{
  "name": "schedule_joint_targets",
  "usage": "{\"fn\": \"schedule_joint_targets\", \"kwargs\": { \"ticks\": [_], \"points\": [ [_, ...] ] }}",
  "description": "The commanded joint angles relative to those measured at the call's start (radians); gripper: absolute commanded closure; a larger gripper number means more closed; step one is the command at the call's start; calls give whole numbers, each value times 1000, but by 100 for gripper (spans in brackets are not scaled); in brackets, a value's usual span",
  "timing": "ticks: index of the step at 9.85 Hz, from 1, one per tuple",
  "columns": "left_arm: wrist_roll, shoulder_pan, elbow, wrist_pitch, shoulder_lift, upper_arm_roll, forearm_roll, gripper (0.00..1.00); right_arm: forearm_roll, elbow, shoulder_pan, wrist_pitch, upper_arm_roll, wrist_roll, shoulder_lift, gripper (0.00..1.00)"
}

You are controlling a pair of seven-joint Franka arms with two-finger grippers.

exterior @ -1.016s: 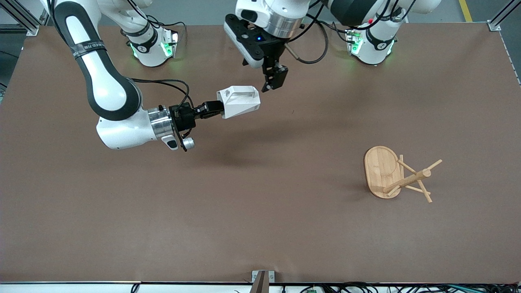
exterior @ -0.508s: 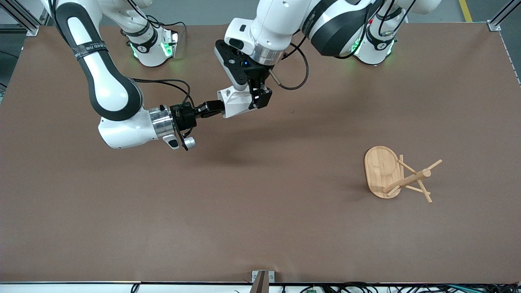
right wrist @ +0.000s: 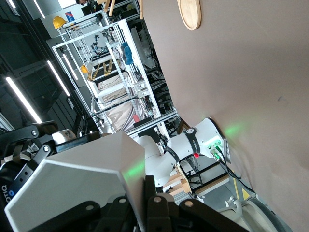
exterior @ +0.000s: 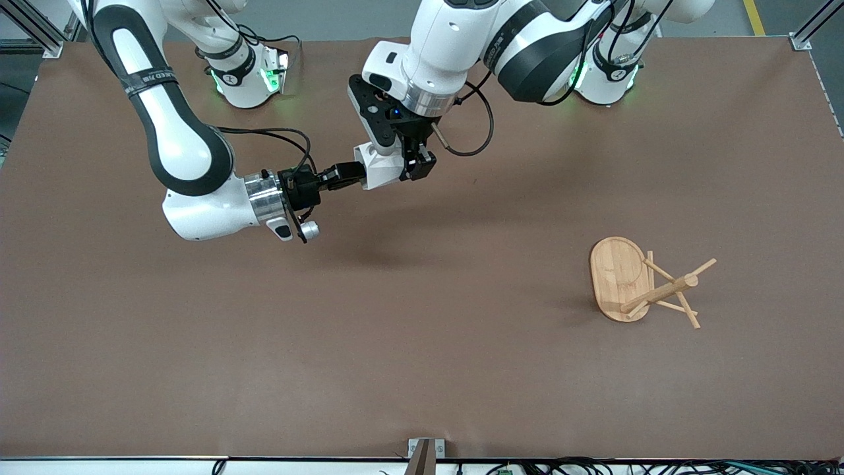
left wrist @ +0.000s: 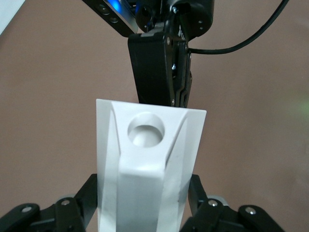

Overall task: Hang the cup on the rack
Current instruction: 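Grasp the cup with the left gripper beside the right gripper, then carry the cup with the left gripper while the right gripper withdraws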

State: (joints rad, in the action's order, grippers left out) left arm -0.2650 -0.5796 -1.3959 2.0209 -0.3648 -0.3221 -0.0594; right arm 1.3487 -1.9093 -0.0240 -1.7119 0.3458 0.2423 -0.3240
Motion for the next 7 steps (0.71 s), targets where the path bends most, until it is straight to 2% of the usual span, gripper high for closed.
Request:
{"fn": "schedule_joint_targets", "kwargs": {
  "ticks": [1,2,3,5,6,7],
  "points": [
    [-9,14,-8,-13,-19,1,19,100,26,-33,9,9,10,11,31,100],
    [-8,15,-8,-16,-17,8,18,100,26,-31,9,11,10,3,31,92],
    [-8,18,-5,-34,-13,12,18,100,24,-30,13,17,10,-4,37,1],
    [-8,38,-3,-74,-6,12,21,100,10,-27,50,23,7,-8,54,0],
    [-10,53,0,-99,-6,12,24,100,-32,-14,71,21,-4,-43,65,0],
    [-10,70,1,-113,-2,12,26,100,-137,36,102,23,-22,-102,63,0]
  ]
}}
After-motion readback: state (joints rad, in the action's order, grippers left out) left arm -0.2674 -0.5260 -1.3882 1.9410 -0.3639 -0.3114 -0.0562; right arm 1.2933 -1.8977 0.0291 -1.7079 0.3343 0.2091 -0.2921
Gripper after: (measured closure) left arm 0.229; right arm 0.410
